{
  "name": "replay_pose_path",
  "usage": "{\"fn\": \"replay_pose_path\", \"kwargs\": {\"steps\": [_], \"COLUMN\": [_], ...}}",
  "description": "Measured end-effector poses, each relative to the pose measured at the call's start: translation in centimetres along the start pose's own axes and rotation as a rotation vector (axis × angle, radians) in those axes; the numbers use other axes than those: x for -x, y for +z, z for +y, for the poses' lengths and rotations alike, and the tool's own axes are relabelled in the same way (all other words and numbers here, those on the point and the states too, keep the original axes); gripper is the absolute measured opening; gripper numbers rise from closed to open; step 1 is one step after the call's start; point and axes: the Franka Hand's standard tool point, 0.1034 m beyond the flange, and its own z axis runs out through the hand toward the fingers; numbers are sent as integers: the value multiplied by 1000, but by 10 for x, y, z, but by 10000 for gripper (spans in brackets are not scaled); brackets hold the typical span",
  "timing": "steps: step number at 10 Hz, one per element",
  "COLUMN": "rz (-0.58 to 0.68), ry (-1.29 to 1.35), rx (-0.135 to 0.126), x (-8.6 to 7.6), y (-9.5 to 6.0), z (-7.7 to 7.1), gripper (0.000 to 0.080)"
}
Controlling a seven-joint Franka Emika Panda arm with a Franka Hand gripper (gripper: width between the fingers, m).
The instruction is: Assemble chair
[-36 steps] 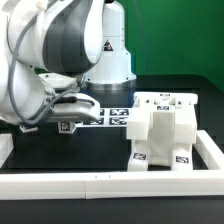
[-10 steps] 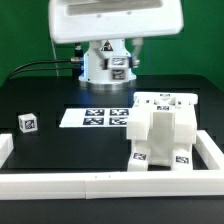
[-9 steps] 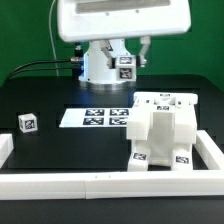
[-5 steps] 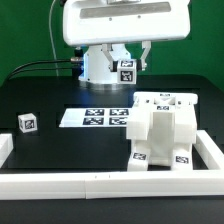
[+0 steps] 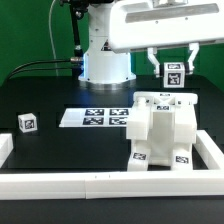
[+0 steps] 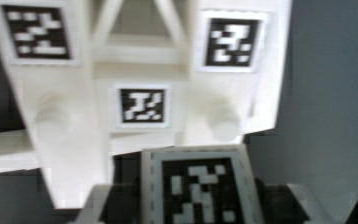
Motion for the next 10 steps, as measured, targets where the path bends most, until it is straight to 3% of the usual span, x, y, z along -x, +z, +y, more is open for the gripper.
{"fn": "replay_pose_path", "kwargs": {"steps": [4,10], "rz": [64,61], "ry": [-30,-76], "rx": [0,-6], "x": [-2,8], "y": [11,18], "z": [-7,-24], "gripper": [284,284]}}
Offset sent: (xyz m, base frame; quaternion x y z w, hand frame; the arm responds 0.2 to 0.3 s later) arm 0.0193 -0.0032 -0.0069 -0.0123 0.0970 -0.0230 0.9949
